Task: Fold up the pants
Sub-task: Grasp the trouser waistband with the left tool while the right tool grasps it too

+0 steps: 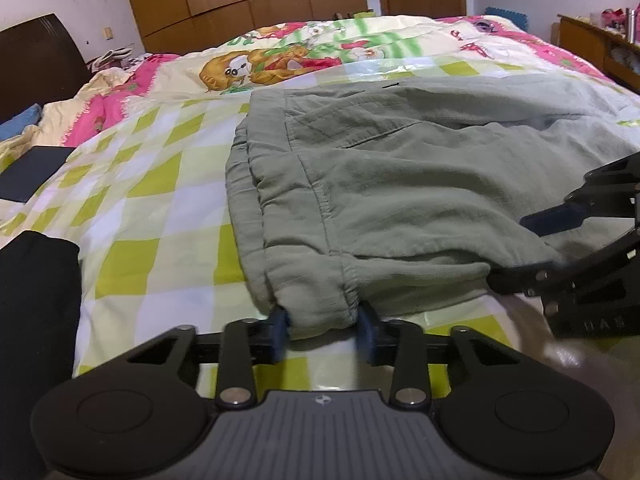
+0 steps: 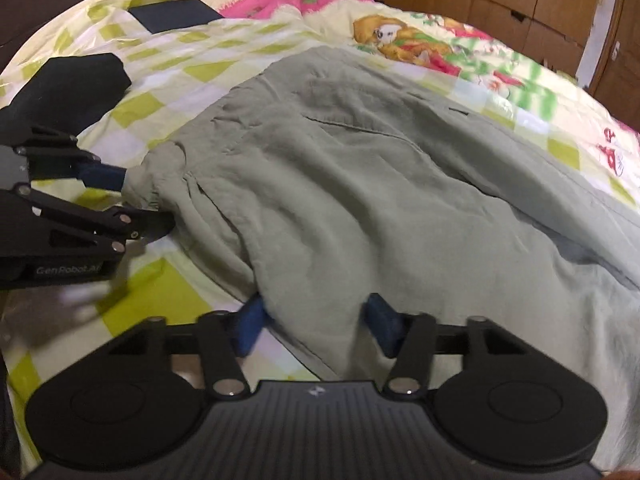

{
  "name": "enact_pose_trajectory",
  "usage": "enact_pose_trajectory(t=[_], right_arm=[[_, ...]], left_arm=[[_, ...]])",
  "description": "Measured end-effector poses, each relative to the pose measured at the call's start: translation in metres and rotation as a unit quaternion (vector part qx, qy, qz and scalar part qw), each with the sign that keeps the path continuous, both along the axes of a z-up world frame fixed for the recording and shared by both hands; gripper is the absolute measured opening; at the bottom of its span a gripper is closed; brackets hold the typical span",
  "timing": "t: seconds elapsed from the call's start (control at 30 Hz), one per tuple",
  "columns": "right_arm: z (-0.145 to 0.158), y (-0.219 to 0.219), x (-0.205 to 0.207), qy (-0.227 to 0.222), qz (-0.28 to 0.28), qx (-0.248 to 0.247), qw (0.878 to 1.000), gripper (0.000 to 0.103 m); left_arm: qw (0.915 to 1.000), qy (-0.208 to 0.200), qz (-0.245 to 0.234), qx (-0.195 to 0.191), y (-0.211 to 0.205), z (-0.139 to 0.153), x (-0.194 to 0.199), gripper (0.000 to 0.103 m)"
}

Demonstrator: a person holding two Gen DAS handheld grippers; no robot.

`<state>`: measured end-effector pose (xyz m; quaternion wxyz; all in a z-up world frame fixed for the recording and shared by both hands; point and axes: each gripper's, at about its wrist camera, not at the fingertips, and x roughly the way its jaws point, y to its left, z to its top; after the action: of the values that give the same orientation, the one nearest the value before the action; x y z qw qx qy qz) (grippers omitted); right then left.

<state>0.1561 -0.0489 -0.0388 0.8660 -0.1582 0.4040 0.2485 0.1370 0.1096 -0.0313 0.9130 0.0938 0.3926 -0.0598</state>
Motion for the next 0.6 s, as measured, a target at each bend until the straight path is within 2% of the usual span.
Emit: enact_pose_trajectory(t=[0.03, 0.07, 0.2, 0.27, 0.3, 0.37, 0.47, 0.6], right_arm=[[0.002, 0.004, -0.003, 0.004, -0.001, 0.001, 1.000, 0.036], [0.002, 0.009, -0.005, 0.011, 0.000, 0.003, 1.000, 0.026], [0.003, 0.037, -0.022, 0.018, 0.024, -0.001, 1.000, 0.020], [0.002, 0.055, -0.031, 0.030, 0.041, 0.006, 0.999, 0.020], [0.002, 0.063, -0.036, 0.033, 0.053, 0.009, 0.998, 0.020], [0.001, 0.081, -0.047, 0.040, 0.075, 0.016, 0.996, 0.020], [0.000, 0.103, -0.053, 0.044, 0.085, 0.027, 0.995, 0.020], [0.004, 0.111, -0.054, 0.047, 0.074, 0.035, 0.996, 0.027]], left_arm=[[1.0000, 0.000, -0.002, -0.003, 0.004, 0.000, -0.003, 0.043], [1.0000, 0.001, -0.003, -0.006, 0.008, 0.000, -0.006, 0.042], [0.9999, 0.000, 0.014, -0.010, 0.033, 0.003, -0.023, 0.041], [0.9996, 0.002, 0.029, -0.009, 0.050, 0.005, -0.032, 0.040], [0.9993, 0.004, 0.038, -0.005, 0.059, 0.006, -0.037, 0.036], [0.9982, 0.013, 0.058, 0.007, 0.080, 0.004, -0.046, 0.022], [0.9965, 0.021, 0.080, 0.000, 0.110, 0.004, -0.061, 0.022], [0.9959, 0.011, 0.087, 0.021, 0.117, 0.015, -0.079, 0.022]])
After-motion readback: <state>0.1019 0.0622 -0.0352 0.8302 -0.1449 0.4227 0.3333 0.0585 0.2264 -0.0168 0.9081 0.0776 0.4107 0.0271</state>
